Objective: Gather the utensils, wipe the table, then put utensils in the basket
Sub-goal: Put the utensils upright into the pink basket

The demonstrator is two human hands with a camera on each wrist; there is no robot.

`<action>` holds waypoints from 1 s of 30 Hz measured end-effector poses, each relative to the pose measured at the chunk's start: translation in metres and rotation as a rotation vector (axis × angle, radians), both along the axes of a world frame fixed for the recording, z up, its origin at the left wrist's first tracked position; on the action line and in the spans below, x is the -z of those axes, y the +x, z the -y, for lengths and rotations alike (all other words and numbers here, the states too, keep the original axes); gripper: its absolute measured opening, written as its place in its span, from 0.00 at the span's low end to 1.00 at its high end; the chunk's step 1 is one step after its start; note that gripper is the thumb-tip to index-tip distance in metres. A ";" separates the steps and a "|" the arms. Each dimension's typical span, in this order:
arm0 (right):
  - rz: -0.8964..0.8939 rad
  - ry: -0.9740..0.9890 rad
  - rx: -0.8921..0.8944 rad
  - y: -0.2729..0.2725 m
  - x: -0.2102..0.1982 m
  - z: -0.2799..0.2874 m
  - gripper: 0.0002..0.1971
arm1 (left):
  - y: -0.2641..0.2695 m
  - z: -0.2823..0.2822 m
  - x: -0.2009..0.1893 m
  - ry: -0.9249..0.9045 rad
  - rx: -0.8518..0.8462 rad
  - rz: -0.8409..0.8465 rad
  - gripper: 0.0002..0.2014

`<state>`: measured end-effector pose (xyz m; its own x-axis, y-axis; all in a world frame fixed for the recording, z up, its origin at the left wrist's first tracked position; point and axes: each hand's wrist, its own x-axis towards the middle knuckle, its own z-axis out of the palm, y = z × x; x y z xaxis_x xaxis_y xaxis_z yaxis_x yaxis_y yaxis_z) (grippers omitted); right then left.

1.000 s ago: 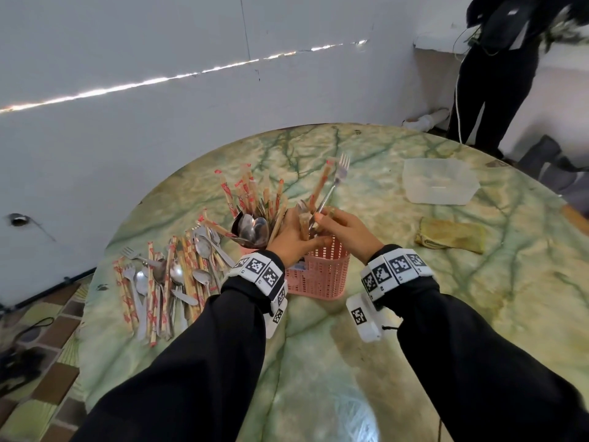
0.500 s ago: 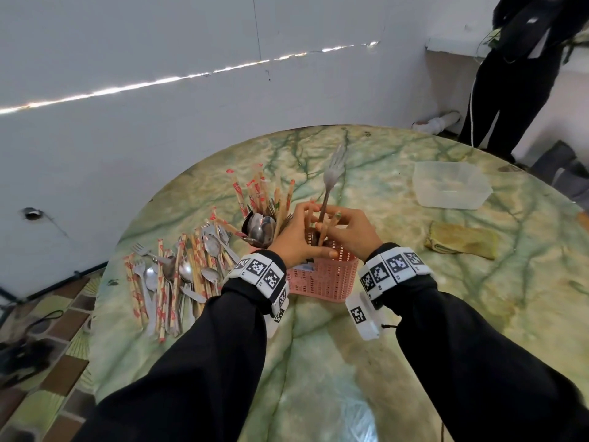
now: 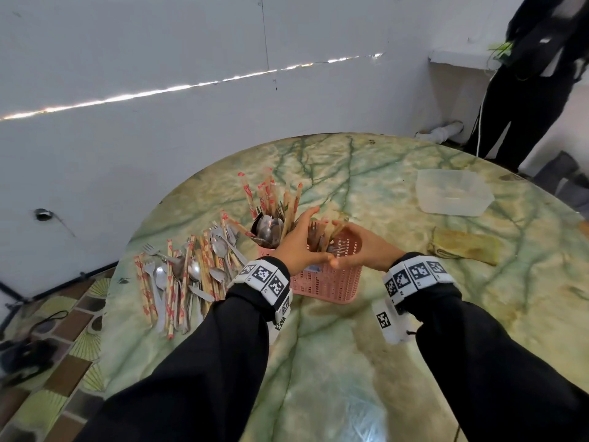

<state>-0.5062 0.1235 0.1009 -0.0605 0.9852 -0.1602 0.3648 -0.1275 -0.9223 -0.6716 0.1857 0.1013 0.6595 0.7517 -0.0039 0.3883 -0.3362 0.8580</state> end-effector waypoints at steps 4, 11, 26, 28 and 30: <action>0.251 0.112 0.117 -0.005 0.015 0.001 0.28 | 0.000 0.008 -0.001 0.064 -0.065 -0.006 0.43; 0.793 0.007 0.151 -0.014 0.005 0.005 0.44 | -0.010 0.024 -0.003 0.090 -0.146 0.003 0.44; 0.888 -0.119 0.341 -0.102 -0.024 0.051 0.22 | -0.143 0.034 0.013 0.281 -0.402 0.095 0.08; 0.756 -0.063 0.210 -0.128 -0.025 0.047 0.14 | -0.181 0.018 0.006 0.229 -0.520 0.133 0.07; 0.645 -0.120 0.128 -0.160 -0.023 0.034 0.13 | -0.215 -0.002 0.002 0.192 -0.607 0.062 0.05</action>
<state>-0.6663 0.0893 0.1236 0.2005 0.9514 -0.2340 0.8138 -0.2947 -0.5009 -0.8867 0.1878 0.0994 0.1104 0.9751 0.1922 0.5092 -0.2216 0.8316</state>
